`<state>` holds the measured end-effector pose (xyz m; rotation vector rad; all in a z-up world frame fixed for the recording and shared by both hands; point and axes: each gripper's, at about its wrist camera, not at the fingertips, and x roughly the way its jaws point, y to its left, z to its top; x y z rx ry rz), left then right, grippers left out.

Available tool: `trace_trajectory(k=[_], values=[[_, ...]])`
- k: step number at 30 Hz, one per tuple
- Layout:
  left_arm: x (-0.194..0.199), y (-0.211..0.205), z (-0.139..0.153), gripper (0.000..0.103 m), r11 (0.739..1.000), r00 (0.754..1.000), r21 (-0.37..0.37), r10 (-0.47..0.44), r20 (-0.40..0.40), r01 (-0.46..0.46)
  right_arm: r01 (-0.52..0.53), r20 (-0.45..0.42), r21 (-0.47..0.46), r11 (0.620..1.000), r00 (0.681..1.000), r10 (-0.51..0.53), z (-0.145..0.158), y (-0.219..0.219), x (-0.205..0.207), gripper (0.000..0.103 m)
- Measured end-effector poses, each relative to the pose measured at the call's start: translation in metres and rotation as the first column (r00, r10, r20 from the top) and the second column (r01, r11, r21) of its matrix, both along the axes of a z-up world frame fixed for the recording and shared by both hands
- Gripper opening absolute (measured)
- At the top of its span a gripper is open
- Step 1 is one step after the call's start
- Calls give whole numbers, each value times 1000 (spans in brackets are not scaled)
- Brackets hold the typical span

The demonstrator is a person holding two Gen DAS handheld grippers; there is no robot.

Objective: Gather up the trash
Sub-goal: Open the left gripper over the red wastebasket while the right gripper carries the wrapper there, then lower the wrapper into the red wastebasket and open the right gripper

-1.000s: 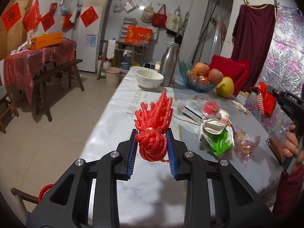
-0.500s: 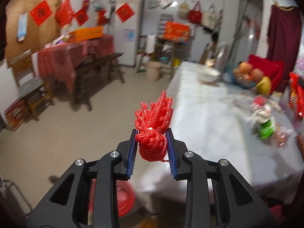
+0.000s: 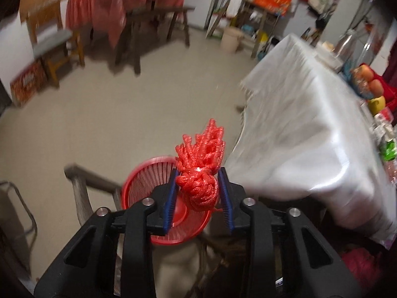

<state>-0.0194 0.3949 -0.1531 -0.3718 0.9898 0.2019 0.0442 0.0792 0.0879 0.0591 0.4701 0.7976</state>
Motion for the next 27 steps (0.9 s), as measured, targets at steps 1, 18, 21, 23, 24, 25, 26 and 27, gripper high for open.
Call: trace_trajectory(k=[1, 18, 21, 23, 24, 25, 26, 27], values=[[-1, 4, -11, 52, 1000, 999, -18, 3, -33, -4, -11, -9, -12, 1000, 1000, 11, -2, 10, -2, 12], [-29, 46, 25, 84, 969, 987, 191, 150, 55, -158, -249, -87, -146, 957, 967, 238, -20, 144, -32, 12], [-36, 62, 37, 86, 959, 976, 190, 198, 87, -211, -293, -99, -169, 941, 955, 279, -25, 175, -36, 17], [-40, 70, 41, 86, 955, 971, 185, 218, 97, -233, -312, -96, -177, 933, 949, 300, -29, 194, -39, 24], [-43, 73, 43, 86, 953, 968, 181, 228, 101, -243, -315, -85, -182, 931, 949, 304, -31, 203, -40, 30], [-45, 76, 45, 86, 952, 966, 175, 236, 108, -252, -316, -80, -191, 929, 949, 306, -33, 209, -39, 33], [-46, 77, 47, 86, 951, 965, 174, 239, 112, -256, -315, -74, -203, 927, 949, 307, -36, 216, -39, 35], [-47, 78, 49, 86, 950, 963, 174, 242, 117, -259, -315, -71, -211, 926, 949, 307, -38, 220, -38, 36]])
